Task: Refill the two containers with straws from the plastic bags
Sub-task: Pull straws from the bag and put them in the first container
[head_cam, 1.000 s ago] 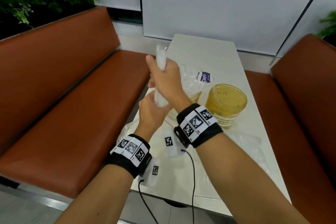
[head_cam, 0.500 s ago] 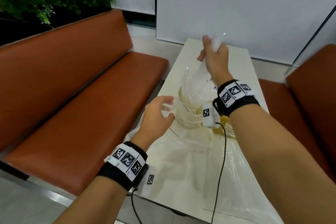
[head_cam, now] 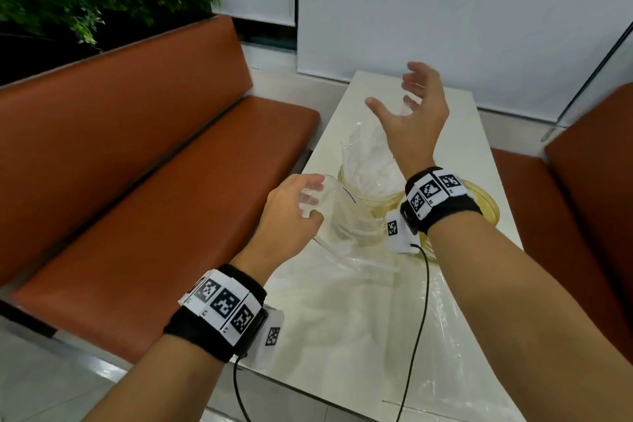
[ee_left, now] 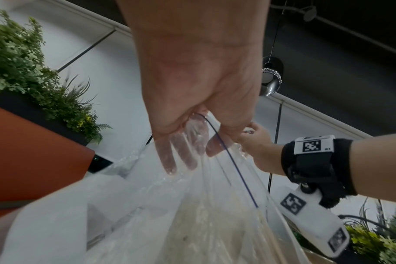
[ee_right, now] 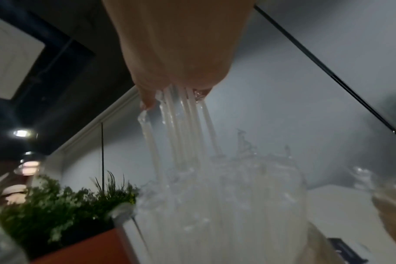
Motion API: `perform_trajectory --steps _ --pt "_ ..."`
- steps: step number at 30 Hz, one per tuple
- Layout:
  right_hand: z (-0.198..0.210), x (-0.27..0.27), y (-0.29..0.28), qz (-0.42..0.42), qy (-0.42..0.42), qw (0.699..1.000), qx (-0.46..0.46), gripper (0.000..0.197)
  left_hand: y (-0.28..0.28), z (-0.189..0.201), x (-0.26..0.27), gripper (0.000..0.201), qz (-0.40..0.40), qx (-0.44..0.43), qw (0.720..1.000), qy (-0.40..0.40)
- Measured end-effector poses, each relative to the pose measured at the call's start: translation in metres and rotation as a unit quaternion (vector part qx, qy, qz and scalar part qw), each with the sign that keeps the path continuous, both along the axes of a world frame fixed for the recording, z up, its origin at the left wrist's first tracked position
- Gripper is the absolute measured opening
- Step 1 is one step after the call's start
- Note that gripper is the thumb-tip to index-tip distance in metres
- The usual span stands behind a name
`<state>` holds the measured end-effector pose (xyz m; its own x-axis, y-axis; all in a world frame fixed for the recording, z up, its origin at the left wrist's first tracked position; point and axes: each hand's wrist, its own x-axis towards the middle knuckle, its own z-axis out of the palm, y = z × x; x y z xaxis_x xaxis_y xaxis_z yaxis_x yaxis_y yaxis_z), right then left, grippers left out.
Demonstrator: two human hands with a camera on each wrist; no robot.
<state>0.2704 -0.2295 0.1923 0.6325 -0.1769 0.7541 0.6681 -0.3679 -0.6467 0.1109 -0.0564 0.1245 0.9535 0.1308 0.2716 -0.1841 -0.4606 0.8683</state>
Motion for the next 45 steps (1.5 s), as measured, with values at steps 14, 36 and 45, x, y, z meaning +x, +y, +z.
perform_trajectory --steps 14,36,45 --pt "-0.003 -0.039 -0.018 -0.075 0.091 0.935 -0.334 0.049 -0.007 0.005 0.003 0.072 -0.052 0.033 0.998 0.018" --pt "-0.098 -0.135 0.021 0.122 0.3 0.56 -0.763 0.021 -0.023 -0.005 -0.018 0.083 -0.088 0.035 0.996 -0.004" --pt "-0.044 -0.138 0.01 0.115 0.332 0.559 -0.751 0.03 -0.027 -0.014 -0.018 0.078 -0.121 0.092 0.988 0.013"
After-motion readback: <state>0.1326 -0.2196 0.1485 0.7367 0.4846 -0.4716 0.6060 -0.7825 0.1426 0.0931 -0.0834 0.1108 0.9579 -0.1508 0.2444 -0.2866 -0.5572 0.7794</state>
